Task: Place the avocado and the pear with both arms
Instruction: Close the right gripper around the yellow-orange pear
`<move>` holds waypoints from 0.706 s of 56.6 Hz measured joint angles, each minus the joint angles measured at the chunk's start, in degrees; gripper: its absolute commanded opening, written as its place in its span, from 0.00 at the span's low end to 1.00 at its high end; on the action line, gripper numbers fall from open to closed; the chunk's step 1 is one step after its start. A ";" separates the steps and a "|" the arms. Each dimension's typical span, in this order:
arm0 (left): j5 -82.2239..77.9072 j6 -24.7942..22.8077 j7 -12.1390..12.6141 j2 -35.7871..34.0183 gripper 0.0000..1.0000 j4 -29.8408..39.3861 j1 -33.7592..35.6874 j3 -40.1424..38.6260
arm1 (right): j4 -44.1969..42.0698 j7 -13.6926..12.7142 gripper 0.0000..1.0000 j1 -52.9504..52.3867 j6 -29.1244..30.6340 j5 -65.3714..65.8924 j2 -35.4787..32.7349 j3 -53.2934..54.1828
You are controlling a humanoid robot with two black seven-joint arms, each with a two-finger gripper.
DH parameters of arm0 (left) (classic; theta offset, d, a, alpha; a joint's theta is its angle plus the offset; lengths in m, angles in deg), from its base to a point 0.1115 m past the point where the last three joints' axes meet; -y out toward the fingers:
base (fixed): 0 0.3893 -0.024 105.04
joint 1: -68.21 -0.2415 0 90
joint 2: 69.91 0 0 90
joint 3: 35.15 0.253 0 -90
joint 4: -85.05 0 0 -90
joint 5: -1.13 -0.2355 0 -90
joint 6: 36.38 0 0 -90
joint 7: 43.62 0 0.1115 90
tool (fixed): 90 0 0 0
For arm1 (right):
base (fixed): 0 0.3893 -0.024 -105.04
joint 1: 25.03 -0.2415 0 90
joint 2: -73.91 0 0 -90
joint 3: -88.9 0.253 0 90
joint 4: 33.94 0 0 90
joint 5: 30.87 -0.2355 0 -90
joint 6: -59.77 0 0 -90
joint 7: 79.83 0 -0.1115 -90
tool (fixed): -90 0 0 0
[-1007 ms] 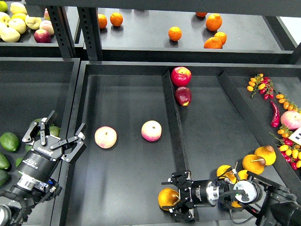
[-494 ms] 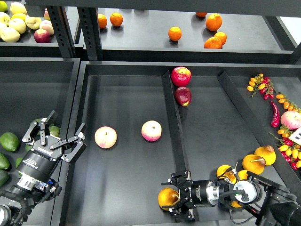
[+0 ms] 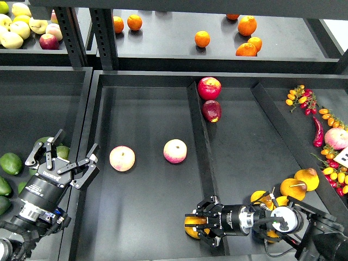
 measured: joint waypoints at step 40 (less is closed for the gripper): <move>-0.08 0.00 0.00 0.00 0.99 0.00 -0.06 0.56 | -1.58 0.00 0.90 0.14 -0.02 4.93 0.27 -0.18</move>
